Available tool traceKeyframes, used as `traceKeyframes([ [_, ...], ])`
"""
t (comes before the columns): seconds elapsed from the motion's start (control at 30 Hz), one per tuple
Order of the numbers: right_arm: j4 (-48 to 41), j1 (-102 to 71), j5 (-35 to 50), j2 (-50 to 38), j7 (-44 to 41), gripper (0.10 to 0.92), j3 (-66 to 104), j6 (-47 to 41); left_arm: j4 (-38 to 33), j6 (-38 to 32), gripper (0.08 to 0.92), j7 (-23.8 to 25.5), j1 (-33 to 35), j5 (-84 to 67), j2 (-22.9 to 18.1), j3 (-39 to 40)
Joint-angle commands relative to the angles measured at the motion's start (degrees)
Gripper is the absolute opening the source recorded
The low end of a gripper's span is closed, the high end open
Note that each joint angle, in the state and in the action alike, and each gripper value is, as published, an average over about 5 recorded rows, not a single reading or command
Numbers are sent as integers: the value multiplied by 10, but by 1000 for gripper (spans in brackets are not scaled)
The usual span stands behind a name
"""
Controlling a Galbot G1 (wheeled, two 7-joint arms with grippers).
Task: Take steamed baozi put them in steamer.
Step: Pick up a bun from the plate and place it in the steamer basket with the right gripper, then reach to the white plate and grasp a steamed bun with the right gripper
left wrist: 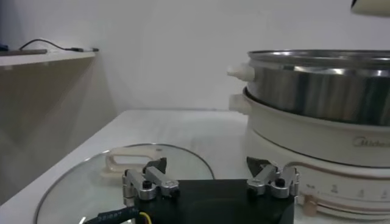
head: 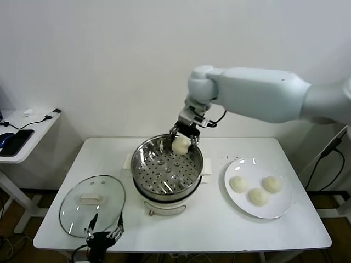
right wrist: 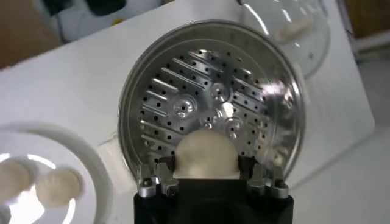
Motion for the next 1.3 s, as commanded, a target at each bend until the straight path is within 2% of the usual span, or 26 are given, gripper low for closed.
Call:
traceKeyframes([
  [0.03, -126, -121, -233, 64, 34, 679, 65, 153, 0, -1, 823, -1, 6, 5, 0, 5],
  [0.17, -193, -174, -254, 86, 51, 679, 108, 166, -1, 0, 823, -1, 7, 6, 0, 7],
  [0.53, -287, -211, -244, 134, 65, 680, 133, 185, 4, 1, 823, -2, 3, 5, -2, 9],
  [0.77, -298, -206, -218, 139, 70, 801, 128, 193, 4, 1, 823, -3, 1, 5, -3, 10],
  [1.07, -238, -168, -117, 102, 42, 823, 111, 183, 3, 1, 823, -3, 2, 6, -4, 13],
  [1.2, -188, -101, -32, 63, 1, 823, 86, 173, 0, 1, 823, -3, 6, 11, -5, 16],
  [1.3, -166, -30, 78, 31, -21, 823, 40, 143, -2, 0, 823, -3, 9, 14, -6, 19],
])
